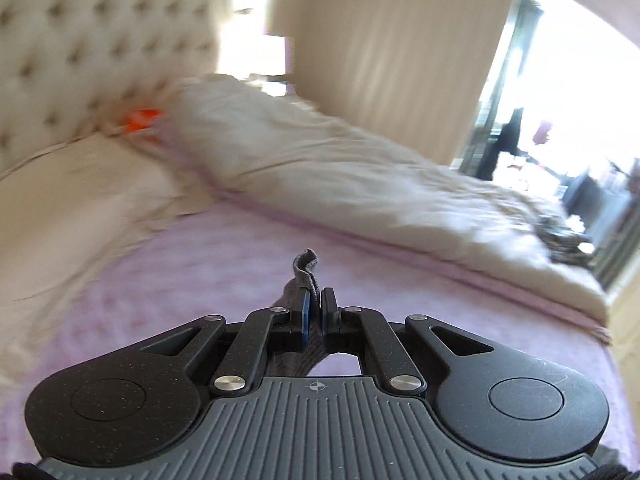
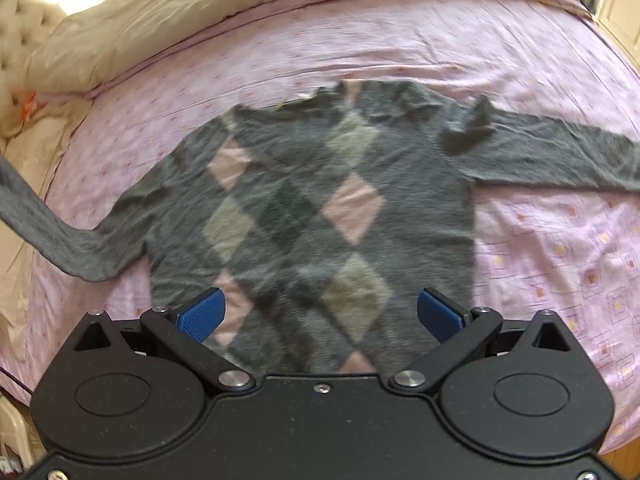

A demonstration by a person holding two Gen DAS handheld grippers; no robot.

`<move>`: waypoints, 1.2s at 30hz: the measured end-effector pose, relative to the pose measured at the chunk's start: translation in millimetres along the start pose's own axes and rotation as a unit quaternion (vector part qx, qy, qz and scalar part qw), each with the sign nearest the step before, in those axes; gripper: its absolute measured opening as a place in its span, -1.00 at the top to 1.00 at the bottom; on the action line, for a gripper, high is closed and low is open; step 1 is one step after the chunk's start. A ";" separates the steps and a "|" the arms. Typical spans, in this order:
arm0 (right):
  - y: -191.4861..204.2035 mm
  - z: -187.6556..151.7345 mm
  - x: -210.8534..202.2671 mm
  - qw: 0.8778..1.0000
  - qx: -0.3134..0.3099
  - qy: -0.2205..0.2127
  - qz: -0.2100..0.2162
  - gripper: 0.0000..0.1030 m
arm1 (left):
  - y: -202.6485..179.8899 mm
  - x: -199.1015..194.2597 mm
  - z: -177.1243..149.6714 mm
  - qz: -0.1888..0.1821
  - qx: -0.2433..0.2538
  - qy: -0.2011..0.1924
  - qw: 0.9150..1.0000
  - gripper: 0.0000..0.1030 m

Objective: Fold small clothes
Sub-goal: 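Lift the sleeve with the left gripper and lay it across the sweater body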

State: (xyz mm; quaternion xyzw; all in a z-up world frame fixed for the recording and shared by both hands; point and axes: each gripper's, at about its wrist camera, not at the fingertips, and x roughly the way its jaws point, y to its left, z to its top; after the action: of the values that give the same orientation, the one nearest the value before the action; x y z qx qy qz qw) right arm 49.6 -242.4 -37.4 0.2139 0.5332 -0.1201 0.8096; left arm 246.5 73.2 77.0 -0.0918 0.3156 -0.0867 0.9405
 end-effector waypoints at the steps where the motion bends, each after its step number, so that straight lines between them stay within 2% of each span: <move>1: -10.5 1.5 -0.2 1.000 0.005 0.000 0.000 -0.97 | -18.6 7.1 -2.0 -0.013 0.006 -0.001 1.000 0.90; 5: -49.1 7.8 -2.1 1.000 0.015 0.000 -0.002 -0.97 | -97.0 39.4 -22.6 -0.063 0.032 0.008 0.997 0.90; 10: -89.8 12.0 -8.6 1.000 0.017 -0.002 -0.010 -0.97 | -178.6 78.0 -72.8 -0.112 0.048 0.047 0.991 0.90; 14: -116.3 10.9 -12.3 1.000 0.024 -0.001 -0.017 -0.97 | -227.2 109.8 -118.1 -0.129 0.074 0.085 0.985 0.90; 18: -135.1 7.0 -12.4 0.999 0.027 0.004 -0.022 -0.97 | -256.2 127.7 -154.0 -0.131 0.114 0.122 0.977 0.86; 20: -140.3 5.1 -11.0 0.999 0.026 0.007 -0.025 -0.97 | -261.8 127.6 -167.4 -0.128 0.133 0.139 0.973 0.71; 21: -142.1 4.3 -10.3 0.999 0.027 0.008 -0.025 -0.97 | -264.7 123.6 -172.2 -0.127 0.142 0.144 0.971 0.34; 22: -143.7 3.3 -9.4 0.999 0.028 0.009 -0.025 -0.97 | -264.9 117.4 -175.7 -0.127 0.152 0.143 0.970 0.12; 26: -142.3 3.7 -1.8 0.999 0.027 0.012 -0.018 -0.97 | -255.7 100.4 -193.0 -0.118 0.199 0.131 0.964 0.03; 29: -135.3 6.7 5.0 1.000 0.015 0.008 -0.013 -0.97 | -238.8 93.1 -207.1 -0.083 0.219 0.148 0.961 0.03; 32: -126.3 12.3 12.5 1.000 -0.002 -0.008 -0.011 -0.97 | -203.1 101.3 -214.5 -0.039 0.215 0.175 0.960 0.03; 36: -116.5 23.8 27.2 0.999 -0.025 -0.029 0.003 -0.67 | -153.3 117.2 -208.9 0.022 0.190 0.195 0.962 0.03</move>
State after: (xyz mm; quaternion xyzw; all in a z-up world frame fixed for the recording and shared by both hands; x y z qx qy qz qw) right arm 30.6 -355.3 -79.6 0.1918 0.5115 -0.1106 0.8303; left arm 195.1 -125.8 -119.7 0.1145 0.4724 -0.1411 0.8624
